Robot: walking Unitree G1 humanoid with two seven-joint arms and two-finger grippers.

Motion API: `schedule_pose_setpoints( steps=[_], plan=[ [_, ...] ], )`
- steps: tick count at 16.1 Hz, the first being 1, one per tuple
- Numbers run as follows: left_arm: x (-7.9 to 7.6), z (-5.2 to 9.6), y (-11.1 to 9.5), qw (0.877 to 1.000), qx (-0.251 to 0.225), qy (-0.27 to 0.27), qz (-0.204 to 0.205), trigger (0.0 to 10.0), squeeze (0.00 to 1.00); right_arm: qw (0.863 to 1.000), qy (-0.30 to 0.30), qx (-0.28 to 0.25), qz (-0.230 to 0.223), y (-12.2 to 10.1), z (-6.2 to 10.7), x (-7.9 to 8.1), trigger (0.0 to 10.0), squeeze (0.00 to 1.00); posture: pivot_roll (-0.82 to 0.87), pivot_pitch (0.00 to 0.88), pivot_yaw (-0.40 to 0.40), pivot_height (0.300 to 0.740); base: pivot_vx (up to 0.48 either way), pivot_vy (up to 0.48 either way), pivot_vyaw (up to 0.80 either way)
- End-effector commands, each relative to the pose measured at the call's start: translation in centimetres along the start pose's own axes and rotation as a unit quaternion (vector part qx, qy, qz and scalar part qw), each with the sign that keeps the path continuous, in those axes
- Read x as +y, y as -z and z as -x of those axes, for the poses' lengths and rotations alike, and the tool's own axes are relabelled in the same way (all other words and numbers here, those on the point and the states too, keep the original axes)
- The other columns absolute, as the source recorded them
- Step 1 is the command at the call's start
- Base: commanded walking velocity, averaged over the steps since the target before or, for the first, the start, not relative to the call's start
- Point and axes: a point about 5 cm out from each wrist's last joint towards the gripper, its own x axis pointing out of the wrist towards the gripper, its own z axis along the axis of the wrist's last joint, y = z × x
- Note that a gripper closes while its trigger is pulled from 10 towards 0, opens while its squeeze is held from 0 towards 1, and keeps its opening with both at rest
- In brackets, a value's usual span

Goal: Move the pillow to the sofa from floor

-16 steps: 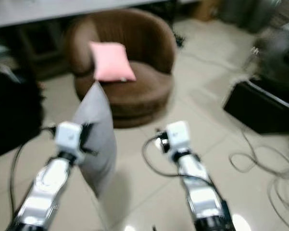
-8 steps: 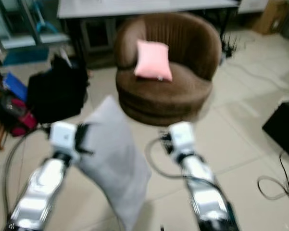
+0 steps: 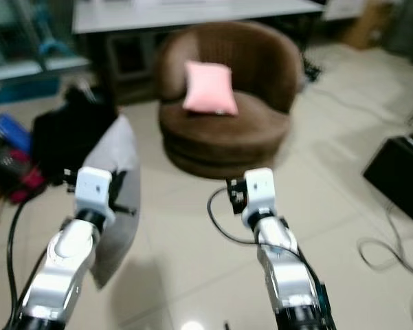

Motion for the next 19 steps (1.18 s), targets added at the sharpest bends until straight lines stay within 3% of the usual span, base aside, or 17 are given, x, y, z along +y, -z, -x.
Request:
schedule_pose_setpoints(
  steps=[1, 9, 16, 19],
  plan=[
    [0.3, -0.6, -1.8, 0.999, -0.035, -0.011, -0.006, 10.0, 0.0, 1.0, 0.002, 0.008, 0.0, 0.0, -0.2, -0.3, 10.0, 0.0, 0.1, 0.0, 0.026, 0.74, 0.255, 0.0, -0.79],
    [0.2, -0.4, -2.4, 0.999, -0.044, -0.005, -0.013, 10.0, 0.0, 1.0, -0.011, 0.003, 0.003, -0.2, -0.7, 0.3, 10.0, 0.0, 0.11, 0.0, 0.024, 0.74, 0.278, 0.0, 0.0],
    [-0.9, -0.6, -2.5, 0.998, -0.049, 0.023, -0.008, 10.0, 0.0, 1.0, 0.013, 0.008, -0.004, -0.1, -0.2, -0.5, 10.0, 0.0, 0.07, 0.0, 0.048, 0.74, 0.346, 0.0, 0.0],
    [-1.0, -0.7, -2.8, 0.998, -0.056, 0.031, -0.01, 10.0, 0.0, 1.0, 0.017, 0.007, -0.007, 0.0, -0.1, -0.6, 10.0, 0.0, 0.06, 0.0, 0.059, 0.74, 0.419, 0.0, -0.73]
  ],
)
